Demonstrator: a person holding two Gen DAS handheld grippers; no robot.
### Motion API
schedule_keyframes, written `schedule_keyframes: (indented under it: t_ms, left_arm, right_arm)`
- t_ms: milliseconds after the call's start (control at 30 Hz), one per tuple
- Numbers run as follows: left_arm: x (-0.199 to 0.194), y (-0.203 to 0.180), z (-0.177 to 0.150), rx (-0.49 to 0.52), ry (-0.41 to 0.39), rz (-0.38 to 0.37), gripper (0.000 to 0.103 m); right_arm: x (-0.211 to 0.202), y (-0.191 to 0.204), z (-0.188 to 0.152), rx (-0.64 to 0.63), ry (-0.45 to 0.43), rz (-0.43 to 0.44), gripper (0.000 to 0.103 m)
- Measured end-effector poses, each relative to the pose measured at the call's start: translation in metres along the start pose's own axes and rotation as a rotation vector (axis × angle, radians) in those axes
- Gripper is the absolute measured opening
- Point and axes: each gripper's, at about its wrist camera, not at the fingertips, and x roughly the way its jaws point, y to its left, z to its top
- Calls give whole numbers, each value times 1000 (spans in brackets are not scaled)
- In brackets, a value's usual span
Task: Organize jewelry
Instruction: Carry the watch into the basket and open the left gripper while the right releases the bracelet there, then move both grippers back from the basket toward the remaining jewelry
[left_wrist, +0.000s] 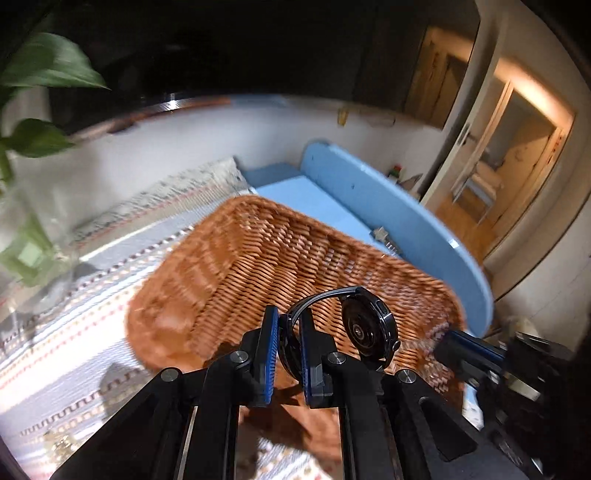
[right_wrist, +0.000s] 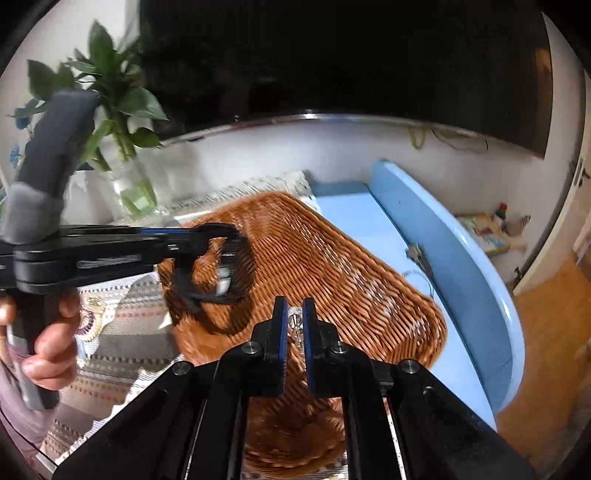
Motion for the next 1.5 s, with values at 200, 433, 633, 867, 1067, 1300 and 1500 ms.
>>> schedule_keyframes:
  t_ms: [200,433,633,867,1067,1300,1500]
  left_arm:
    - [38,-13,-7,22,47,50,14]
    - [0,-6,-7,-24,-37,-115,44]
    - [-62,0,-22,11,-109,-108,47]
    - [-143,36,-48,-8,-210,-87,47]
    - [-213,88,-91,-36,-299,-27,47]
    - [-249,175,-154,-213,-333,68,47]
    - [-232,222,-201,-322,-256,97,47]
  right_arm:
    - [10,-19,-13,12,29,-35,10]
    - [7,-21,-20,-5,42,-93,36]
    - [-26,-15,-16,7,-25,-82,41]
    - [-63,26,-4,-40,-82,-44,42]
    - [-82,73,3,-69,-105,39,43]
    - [-71,130,1,-84,-71,185,45]
    - [-33,183,-16,-123,16,266,45]
